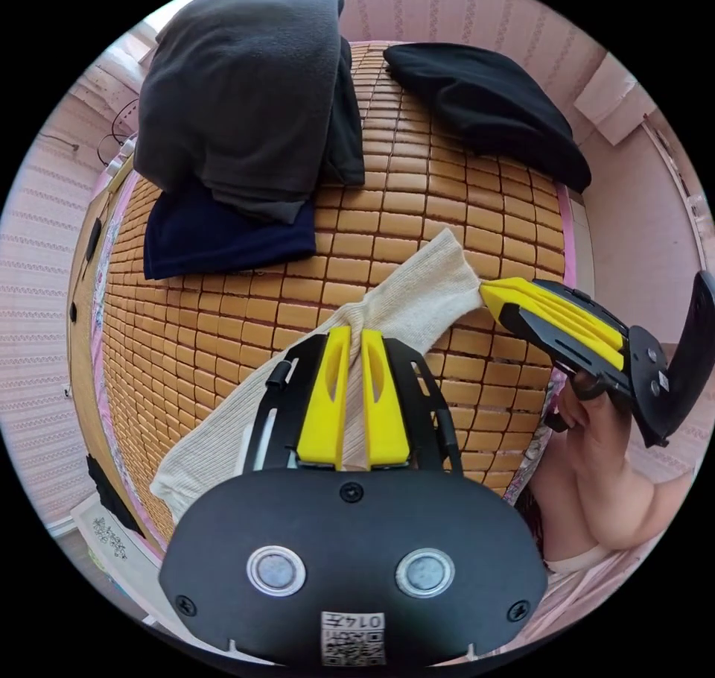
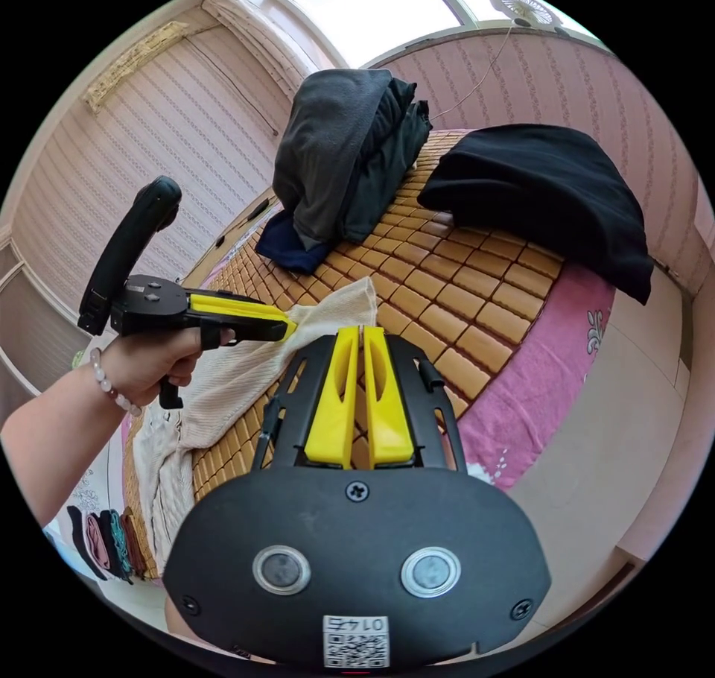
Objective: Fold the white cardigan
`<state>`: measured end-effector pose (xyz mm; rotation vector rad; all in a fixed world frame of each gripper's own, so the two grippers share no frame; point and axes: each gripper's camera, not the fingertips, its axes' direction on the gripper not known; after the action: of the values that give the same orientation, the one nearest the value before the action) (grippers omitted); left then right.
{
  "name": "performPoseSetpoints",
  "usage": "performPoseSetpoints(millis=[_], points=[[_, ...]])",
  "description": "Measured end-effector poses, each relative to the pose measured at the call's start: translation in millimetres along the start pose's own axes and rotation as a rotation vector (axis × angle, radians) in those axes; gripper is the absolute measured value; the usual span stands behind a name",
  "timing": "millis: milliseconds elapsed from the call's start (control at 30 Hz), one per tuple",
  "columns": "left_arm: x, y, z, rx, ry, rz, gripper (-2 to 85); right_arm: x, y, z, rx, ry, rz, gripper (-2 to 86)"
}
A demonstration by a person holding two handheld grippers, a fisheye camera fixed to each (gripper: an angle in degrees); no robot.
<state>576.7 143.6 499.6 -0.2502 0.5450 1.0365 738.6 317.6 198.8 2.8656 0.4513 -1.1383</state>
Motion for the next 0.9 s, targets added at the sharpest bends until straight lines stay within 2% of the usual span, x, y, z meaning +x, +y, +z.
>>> performPoseSetpoints(millis=[400, 533, 733, 900], points=[[-28.1, 32.4, -47.6, 0.056, 0.053, -0.096, -0.7, -10.3, 22.1, -9.3, 0.085, -0.084, -0.034, 0.3], [-54.7, 68.8, -90.0, 0.165, 0.139, -0.181, -0.7, -45.4, 43.1, -32.6, 0.253, -0.243, -0.247, 0.2], [-101.0, 180.6, -188.6, 0.334, 0.058, -0.288, -0.6, -119.5, 68.3, -59.0, 0.307, -0.502, -0.429, 0.1], [-160.2, 362.1, -277.0, 0.497, -0.035, -0.534, 0.3, -254.6, 92.6, -74.6, 0.251, -0.804, -0.667, 0.2]])
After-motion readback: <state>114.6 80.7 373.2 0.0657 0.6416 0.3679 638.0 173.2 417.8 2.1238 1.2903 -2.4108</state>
